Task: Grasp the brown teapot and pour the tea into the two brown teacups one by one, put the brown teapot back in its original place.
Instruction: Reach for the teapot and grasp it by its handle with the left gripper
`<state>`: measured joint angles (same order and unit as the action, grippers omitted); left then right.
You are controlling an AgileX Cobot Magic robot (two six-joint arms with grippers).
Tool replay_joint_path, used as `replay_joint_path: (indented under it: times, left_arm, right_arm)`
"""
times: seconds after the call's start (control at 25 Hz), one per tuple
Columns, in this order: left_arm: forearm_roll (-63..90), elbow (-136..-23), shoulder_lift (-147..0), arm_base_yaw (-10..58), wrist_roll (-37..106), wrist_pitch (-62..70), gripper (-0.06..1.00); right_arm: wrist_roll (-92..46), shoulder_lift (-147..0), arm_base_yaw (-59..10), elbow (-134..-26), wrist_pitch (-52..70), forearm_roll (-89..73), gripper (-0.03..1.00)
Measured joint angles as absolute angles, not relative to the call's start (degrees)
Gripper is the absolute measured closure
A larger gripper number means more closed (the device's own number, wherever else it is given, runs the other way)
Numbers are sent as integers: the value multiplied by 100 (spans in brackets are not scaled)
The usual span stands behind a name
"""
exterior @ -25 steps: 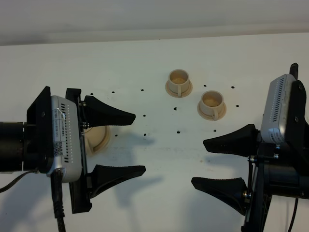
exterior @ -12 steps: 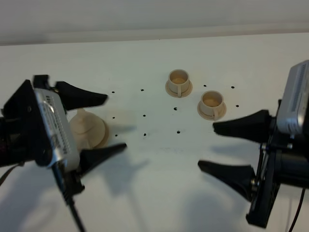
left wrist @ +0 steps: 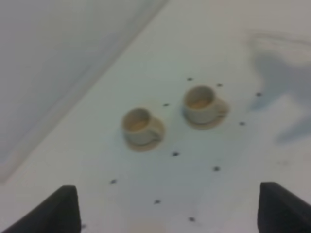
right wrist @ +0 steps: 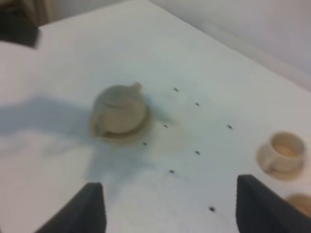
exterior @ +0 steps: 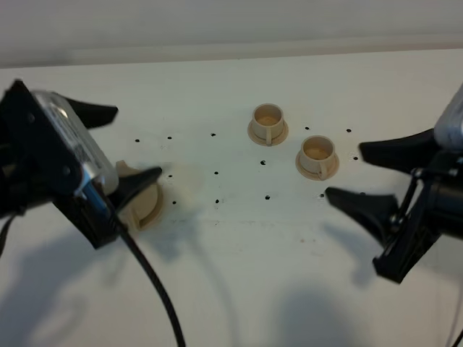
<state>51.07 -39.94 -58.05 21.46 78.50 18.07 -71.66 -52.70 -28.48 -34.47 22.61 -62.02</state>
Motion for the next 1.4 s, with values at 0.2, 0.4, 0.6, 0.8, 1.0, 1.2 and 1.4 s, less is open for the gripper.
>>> replay_joint_path:
  times: [0.2,0.4,0.6,0.8,1.0,1.2,1.4]
  left_arm:
    - [3805,-4100,-5805,2117,6669,1505,87]
    - [2841,-4100,-5805,1303,5558,1370,87]
    - [2655,-4100,-5664,359,5241,1269,87]
    - [2598,-4100,-5201,-512,4966,1290,87]
    - [2518,-4100,-4549,-745,4799,1558,87]
    - [2130,-4100,-4135,-752,4208,1949,87]
    - [1145,-4100,-3979,-752,3115,2218,87]
  right_arm:
    - [-6938,-5148,-2352,-3547,2241,-6090,42]
    - [-6776,-5058,-1849,-3557,2235,-6083,43]
    - [-6602,-4902,-1333,-3557,2222,-5920,43]
    - [-5908,-4570,-887,-3557,2158,-5198,43]
    - [-4243,-4088,-701,-3732,2389,-3399,43]
    - [-1804,-3540,-701,-4212,3225,-807,43]
    - [-783,-3041,-928,-4342,4241,145,43]
